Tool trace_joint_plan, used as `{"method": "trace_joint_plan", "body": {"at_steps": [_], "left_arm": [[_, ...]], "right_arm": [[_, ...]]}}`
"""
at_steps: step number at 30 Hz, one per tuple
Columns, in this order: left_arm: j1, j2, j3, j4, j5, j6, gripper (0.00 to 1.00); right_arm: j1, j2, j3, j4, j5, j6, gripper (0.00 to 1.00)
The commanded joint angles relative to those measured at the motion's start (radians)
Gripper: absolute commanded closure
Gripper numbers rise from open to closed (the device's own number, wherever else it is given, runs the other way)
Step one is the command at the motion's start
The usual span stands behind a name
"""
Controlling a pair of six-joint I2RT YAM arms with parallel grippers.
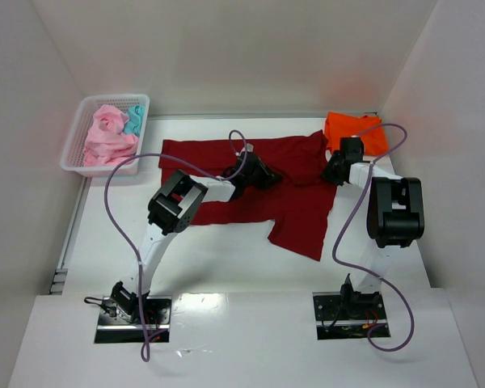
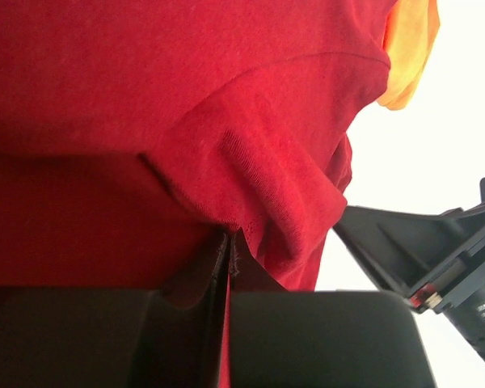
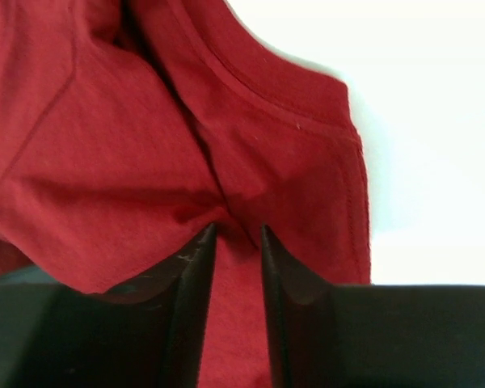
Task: Fold and stack the t-shirts
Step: Grap the side of the flattened tshirt closest away from the robot with both arms
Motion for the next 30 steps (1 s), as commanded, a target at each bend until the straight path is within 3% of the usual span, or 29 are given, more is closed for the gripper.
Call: {"method": "trace_joint_plan", "body": {"at_steps": [1,3,7,12,20,27,30], "left_arm": [[0.012,-0.065,-0.045,0.0,-0.017,0.011,1.0],[0.023,-0.093,-0.071,0.0,-0.006,0.022,1.0],[0.043,-0.126,-0.094,-0.01,0.007,0.052,1.0],[0.052,-0.145,-0.116,-0.019,0.03,0.053,1.0],[0.072,-0.166,-0.148,-0.028,0.073,0.074,1.0],[0.072,-0.134,-0.107,-0.028,0.179,0.083,0.98],[0.072,-0.134,-0.094,-0.028,0.202,0.097,0.98]], "right_arm": [[-0.007,0.002,0.054,0.068,0.005,0.006,0.69],[-0.007,0.002,0.054,0.068,0.005,0.006,0.77],[-0.007,0.011,0.063,0.078,-0.005,0.006,0.83],[-0.007,0.011,0.063,0.078,-0.025,0.006,0.84],[-0.007,0.011,0.034,0.078,-0.069,-0.004,0.52],[-0.007,0.021,0.034,0.088,-0.11,-0.004,0.49],[-0.007,0.031,0.034,0.088,-0.11,-0.004,0.56]]}}
